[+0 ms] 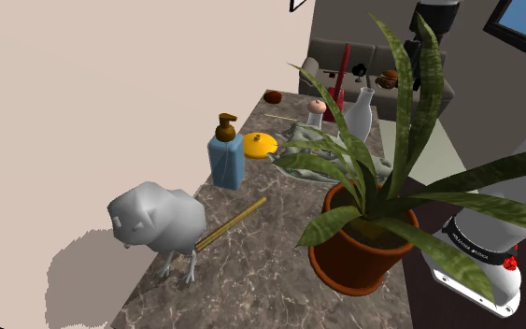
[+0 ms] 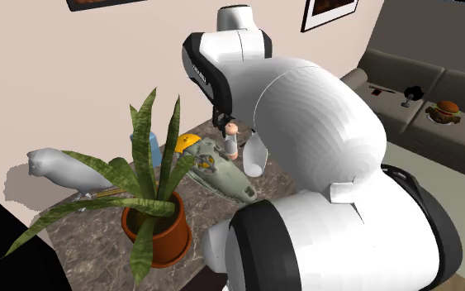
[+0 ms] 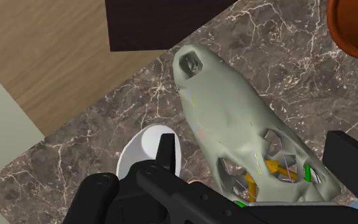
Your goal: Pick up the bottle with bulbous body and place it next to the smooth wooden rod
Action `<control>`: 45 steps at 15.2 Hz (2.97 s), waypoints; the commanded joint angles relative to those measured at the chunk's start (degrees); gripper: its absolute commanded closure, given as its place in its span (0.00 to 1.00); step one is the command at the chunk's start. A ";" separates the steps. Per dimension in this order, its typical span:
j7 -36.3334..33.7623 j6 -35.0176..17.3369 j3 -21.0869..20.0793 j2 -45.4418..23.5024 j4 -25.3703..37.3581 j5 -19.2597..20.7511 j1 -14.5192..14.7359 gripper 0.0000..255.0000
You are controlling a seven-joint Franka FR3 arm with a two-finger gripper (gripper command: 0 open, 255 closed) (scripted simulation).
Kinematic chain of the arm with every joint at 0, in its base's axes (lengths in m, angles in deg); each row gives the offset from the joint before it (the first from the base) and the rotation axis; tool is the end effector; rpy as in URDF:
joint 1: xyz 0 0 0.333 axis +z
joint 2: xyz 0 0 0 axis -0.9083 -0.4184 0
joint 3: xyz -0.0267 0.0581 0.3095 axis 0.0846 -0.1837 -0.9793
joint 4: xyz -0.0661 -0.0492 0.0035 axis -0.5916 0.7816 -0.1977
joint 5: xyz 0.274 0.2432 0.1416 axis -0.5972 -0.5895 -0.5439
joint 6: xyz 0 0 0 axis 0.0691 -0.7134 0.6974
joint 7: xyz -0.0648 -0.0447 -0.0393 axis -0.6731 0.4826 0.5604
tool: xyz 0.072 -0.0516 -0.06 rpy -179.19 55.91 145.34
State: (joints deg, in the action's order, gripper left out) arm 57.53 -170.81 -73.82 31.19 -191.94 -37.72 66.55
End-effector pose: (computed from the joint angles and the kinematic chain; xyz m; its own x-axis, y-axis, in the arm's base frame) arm 0.3161 -0.0287 0.5545 0.9978 -0.0110 -0.0654 -0.0087 -0.9993 0.0358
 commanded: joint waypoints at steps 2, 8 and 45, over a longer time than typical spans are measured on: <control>0.91 -1.55 0.89 -1.65 0.22 0.44 -0.19 0.00; 6.38 -10.22 6.07 -12.63 3.19 1.94 -0.91 0.00; 15.18 -23.23 12.58 -31.19 9.26 -0.29 -1.33 1.00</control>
State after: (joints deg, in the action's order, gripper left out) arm 72.72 -194.77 -61.21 -0.24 -183.17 -38.05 65.22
